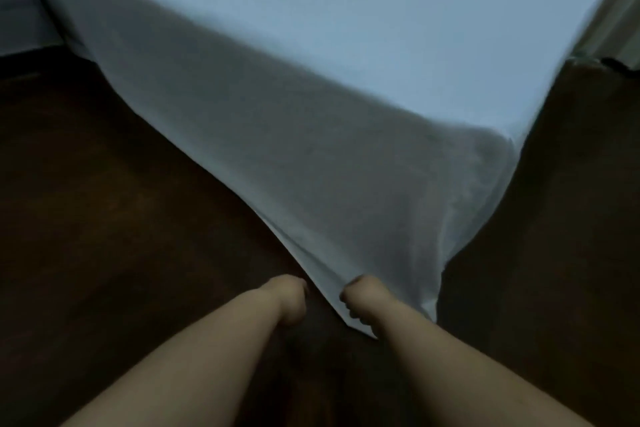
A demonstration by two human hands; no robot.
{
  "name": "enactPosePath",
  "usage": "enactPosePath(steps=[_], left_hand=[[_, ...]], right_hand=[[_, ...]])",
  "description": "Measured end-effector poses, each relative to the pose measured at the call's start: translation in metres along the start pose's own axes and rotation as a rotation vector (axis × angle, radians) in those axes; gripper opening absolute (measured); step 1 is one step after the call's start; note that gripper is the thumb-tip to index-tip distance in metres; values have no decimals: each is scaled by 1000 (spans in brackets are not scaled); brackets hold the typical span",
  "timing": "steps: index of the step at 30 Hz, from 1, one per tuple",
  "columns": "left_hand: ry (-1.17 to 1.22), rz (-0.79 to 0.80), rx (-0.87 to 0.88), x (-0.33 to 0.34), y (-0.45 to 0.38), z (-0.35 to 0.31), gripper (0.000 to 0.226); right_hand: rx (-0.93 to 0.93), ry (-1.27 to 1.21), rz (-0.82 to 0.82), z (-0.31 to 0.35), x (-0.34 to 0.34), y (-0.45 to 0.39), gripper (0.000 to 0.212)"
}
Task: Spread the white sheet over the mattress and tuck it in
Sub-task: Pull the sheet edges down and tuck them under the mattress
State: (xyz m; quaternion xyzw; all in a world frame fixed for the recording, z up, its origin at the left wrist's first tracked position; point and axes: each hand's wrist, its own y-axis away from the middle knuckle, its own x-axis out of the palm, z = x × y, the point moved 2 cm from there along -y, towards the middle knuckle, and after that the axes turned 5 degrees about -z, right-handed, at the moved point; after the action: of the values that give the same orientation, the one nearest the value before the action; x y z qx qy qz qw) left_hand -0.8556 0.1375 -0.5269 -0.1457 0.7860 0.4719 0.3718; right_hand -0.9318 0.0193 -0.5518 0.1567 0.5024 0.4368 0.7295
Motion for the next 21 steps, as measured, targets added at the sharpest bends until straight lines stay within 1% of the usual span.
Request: enactPosePath(steps=[1, 2, 4, 6, 8, 10, 12, 15, 17, 19, 21], left_hand=[[25, -28, -14, -23, 8, 12, 42], [61, -51, -30, -47, 18, 27, 42], [155, -77, -73, -91, 39, 56, 42], [246, -89, -132, -133, 65, 82, 42], [308, -106, -223, -184, 90, 119, 41], [351, -141, -289, -226, 110, 145, 39], [361, -126, -325, -276, 125, 177, 37], [318, -90, -372, -344, 131, 205, 37], [279, -58, -390, -390, 124, 213, 36], [244, -37, -373, -434, 105, 218, 36], [213, -44, -362, -469, 84, 227, 35]], right_hand=[[-39, 30, 37, 29, -1, 9, 10], [-101, 47, 26, 64, -1, 17, 8], [-161, 96, 32, 125, -1, 41, 18], [-148, 167, 69, 169, 1, 66, 22], [-160, 246, 109, 231, 4, 97, 25], [-182, 264, 133, 277, 4, 120, 25], [-187, 244, 160, 329, 1, 140, 23], [-203, 213, 211, 390, -8, 155, 22], [-187, 168, 234, 425, -16, 149, 21], [-175, 139, 245, 459, -21, 131, 21], [-156, 154, 224, 488, -22, 112, 22]])
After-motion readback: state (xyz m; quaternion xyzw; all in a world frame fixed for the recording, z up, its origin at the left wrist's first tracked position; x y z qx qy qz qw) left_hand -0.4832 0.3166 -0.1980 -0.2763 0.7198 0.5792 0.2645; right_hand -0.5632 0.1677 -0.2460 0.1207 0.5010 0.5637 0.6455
